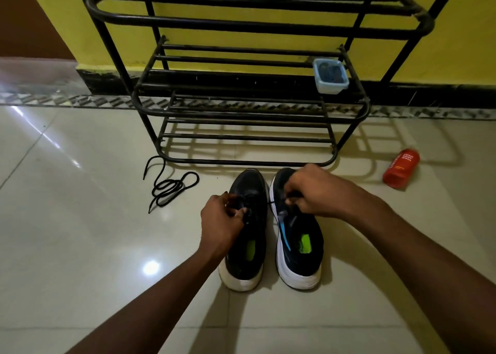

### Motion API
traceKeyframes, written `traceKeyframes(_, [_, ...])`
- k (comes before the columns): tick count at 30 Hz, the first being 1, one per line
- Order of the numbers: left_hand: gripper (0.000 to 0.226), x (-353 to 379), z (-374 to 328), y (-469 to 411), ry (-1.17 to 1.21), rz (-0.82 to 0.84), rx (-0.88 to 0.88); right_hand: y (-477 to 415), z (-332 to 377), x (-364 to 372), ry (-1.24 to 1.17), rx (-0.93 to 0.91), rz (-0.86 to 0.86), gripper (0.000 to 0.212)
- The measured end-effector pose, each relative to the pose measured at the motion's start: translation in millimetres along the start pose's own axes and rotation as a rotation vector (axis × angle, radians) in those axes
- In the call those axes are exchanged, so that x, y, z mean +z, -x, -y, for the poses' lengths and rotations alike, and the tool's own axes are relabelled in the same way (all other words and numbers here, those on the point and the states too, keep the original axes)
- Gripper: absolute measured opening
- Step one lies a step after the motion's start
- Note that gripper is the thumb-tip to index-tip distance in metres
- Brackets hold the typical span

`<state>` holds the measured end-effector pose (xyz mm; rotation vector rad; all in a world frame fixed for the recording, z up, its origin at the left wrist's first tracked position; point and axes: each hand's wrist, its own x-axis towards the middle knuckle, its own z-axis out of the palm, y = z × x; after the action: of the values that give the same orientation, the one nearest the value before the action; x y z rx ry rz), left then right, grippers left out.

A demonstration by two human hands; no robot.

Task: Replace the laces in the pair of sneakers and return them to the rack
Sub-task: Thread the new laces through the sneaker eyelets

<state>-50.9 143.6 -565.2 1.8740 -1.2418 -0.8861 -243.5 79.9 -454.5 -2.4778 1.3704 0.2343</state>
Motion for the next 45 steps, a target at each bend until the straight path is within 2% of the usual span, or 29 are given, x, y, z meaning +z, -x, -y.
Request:
traceKeyframes(2, [0.034,0,2,-1,-0.033,-0.003,0.015,1,2,-13,-0.028,-0.065,-0.124,0.011])
traceKeyframes(5, [0.033,-1,4,-5,-0.165,0.015,0.076,2,12,-23,0.094,-0.139,-0.267,0.011])
traceKeyframes(7, [0.030,-8,-2,-5,-0.220,0.017,0.128,1,16,-22,0.094,-0.184,-0.349,0.009])
traceKeyframes(10, [0.037,-21,-22,-6,-0.014,0.067,0.196,0,16,-14,-0.114,-0.224,-0.445,0.005])
traceKeyframes(12, [0.046,-27,-39,-8,0.222,0.279,0.259,-1,14,-13,-0.253,-0.195,-0.562,0.005])
traceKeyframes(13, [0.046,-28,-46,-9,0.311,0.359,0.284,-1,14,-12,-0.297,-0.171,-0.620,0.004])
traceKeyframes(15, [0.031,-29,-57,-13,0.398,0.366,0.287,1,11,-10,-0.362,-0.125,-0.683,0.003])
traceKeyframes(17, [0.014,-31,-62,-18,0.483,0.309,0.213,3,7,-3,-0.461,-0.069,-0.663,0.004])
traceKeyframes(19, [0.008,-33,-63,-23,0.570,0.267,0.099,6,2,7,-0.577,0.005,-0.578,0.006])
traceKeyframes(22, [0.005,-35,-64,-30,0.731,0.264,-0.079,10,-4,25,-0.630,0.086,-0.416,0.009])
traceKeyframes(25, [0.011,-36,-59,-36,0.789,0.216,-0.206,12,-8,36,-0.588,0.097,-0.344,0.011])
traceKeyframes(27, [0.022,-38,-58,-41,0.799,0.205,-0.251,14,-10,39,-0.525,0.106,-0.322,0.013])
traceKeyframes(32, [0.009,-40,-64,-47,0.861,0.193,-0.337,16,-10,37,-0.549,0.060,-0.307,0.023])
traceKeyframes(35, [0.014,-42,-65,-49,0.859,0.189,-0.305,14,-6,37,-0.593,0.057,-0.304,0.025])
traceKeyframes(37, [0.032,-41,-58,-47,0.794,0.176,-0.271,13,-1,39,-0.678,0.058,-0.336,0.023])
traceKeyframes(39, [0.042,-41,-49,-37,0.576,0.175,-0.187,10,6,43,-0.763,0.095,-0.419,0.025])
traceKeyframes(42, [0.034,-40,-35,-10,0.180,0.235,-0.049,2,14,51,-0.935,0.183,-0.503,0.032])
traceKeyframes(45, [0.030,-38,-25,10,-0.157,0.226,0.119,-6,18,56,-1.087,0.203,-0.479,0.032])
